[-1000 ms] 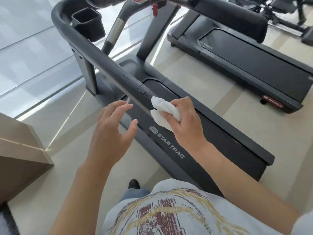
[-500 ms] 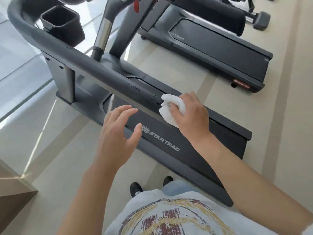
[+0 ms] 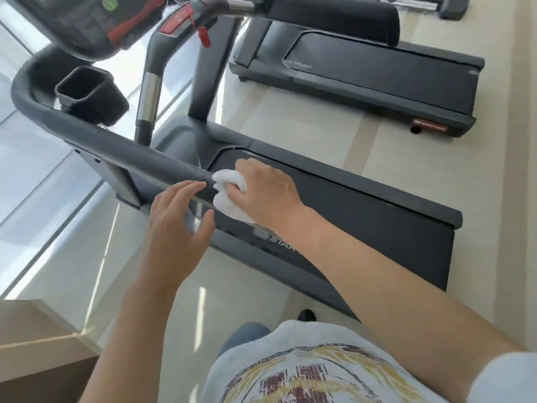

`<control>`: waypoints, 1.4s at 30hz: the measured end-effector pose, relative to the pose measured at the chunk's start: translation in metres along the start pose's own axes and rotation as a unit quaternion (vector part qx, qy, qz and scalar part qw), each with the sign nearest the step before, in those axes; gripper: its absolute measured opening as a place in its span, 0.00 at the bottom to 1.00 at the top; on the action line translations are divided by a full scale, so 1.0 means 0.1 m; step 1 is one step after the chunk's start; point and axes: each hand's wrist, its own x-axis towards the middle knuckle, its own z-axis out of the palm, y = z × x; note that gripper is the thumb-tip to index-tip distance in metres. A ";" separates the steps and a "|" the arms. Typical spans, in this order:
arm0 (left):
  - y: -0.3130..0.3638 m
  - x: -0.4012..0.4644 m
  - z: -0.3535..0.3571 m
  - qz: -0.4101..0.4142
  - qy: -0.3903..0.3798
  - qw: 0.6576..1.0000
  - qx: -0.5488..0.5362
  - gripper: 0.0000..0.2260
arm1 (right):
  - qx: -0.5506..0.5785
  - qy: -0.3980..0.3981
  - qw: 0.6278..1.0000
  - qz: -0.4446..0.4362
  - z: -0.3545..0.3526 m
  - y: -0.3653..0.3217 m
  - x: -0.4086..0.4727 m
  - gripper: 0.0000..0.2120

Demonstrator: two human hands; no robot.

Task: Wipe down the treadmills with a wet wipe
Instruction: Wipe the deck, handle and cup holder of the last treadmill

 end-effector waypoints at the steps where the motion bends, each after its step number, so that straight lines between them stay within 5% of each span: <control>1: 0.02 0.04 0.01 0.021 -0.014 1.000 0.014 0.22 | 0.005 -0.005 1.000 -0.002 -0.06 0.07 -0.08 0.15; 8: 0.08 0.37 0.26 0.174 -0.115 0.975 0.076 0.24 | 0.123 -0.004 0.989 0.087 -0.40 0.80 -0.89 0.16; 14: -0.04 0.58 0.43 0.185 -0.131 0.973 0.032 0.26 | 0.152 0.054 0.973 0.166 -0.14 0.86 -1.33 0.16; 21: -0.35 0.70 0.29 0.213 -0.135 0.967 0.023 0.24 | 0.092 0.152 0.971 0.159 -0.06 0.50 -0.96 0.12; 28: -0.96 1.12 -0.09 0.183 -0.147 0.971 0.029 0.24 | -0.099 0.083 0.987 0.096 0.28 -0.40 0.11 0.15; 36: -1.42 1.46 -0.26 0.189 -0.195 0.962 0.023 0.24 | -0.073 0.041 0.985 0.148 0.39 -0.66 0.40 0.17; 42: -1.57 1.48 -0.15 0.201 -0.174 0.964 -0.029 0.23 | -0.098 0.109 0.937 0.316 -0.02 -0.23 -0.37 0.16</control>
